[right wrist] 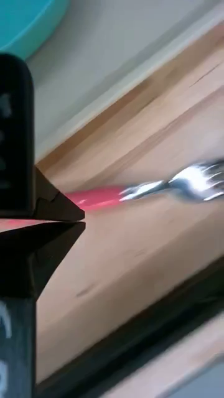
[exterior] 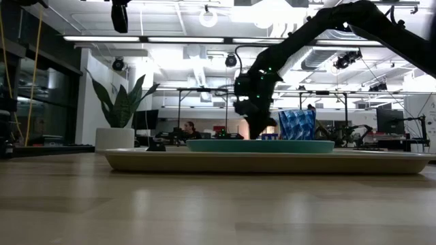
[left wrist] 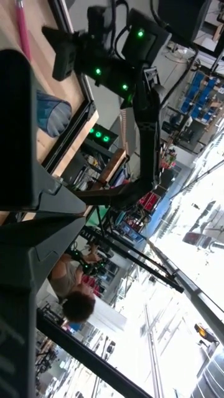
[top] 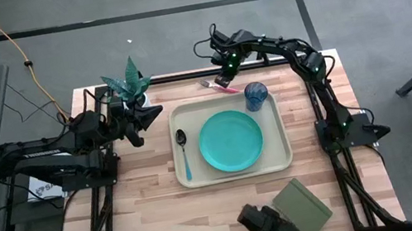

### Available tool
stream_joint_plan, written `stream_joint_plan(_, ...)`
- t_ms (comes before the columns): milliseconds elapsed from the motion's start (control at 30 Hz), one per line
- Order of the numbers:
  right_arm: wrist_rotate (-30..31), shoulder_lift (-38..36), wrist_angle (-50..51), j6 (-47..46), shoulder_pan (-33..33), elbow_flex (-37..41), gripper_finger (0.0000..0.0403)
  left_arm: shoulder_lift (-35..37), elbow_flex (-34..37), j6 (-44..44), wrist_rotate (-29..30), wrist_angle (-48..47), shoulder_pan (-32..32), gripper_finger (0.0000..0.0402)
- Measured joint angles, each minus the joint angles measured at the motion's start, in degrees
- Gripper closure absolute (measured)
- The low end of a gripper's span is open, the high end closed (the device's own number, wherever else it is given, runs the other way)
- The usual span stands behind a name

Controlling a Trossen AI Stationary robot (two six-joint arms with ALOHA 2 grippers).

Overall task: Pick and place plate/cup/fork/spoon on tray
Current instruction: Put the pink fork in between the blue spoon and blue plate on the gray tray

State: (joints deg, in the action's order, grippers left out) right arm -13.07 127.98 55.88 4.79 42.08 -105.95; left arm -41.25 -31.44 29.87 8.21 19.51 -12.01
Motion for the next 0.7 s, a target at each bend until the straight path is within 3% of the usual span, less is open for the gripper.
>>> stream_joint_plan(100,-0.6,0.0,-4.3,-0.5,-1.4,0.0,0.0369,0.0,0.0,0.1,0.0,0.0,0.0,0.0401)
stream_joint_plan(267,-0.4,1.3,-7.7,-2.0,-3.4,0.0,0.0271,0.0,0.0,0.5,0.1,0.0,0.0,0.0401)
stream_joint_plan(400,4.0,3.2,-8.3,-2.4,-3.9,0.0,0.0203,0.0,0.0,0.6,0.2,0.0,0.0,0.0401)
stream_joint_plan(500,6.9,4.3,-8.4,-3.1,-4.0,0.0,0.0182,0.0,0.0,1.4,0.2,0.0,0.0,0.0401)
stream_joint_plan(700,8.0,5.4,-7.7,-3.3,-4.0,-0.2,0.0179,0.0,0.0,1.5,0.2,0.0,0.0,0.0401)
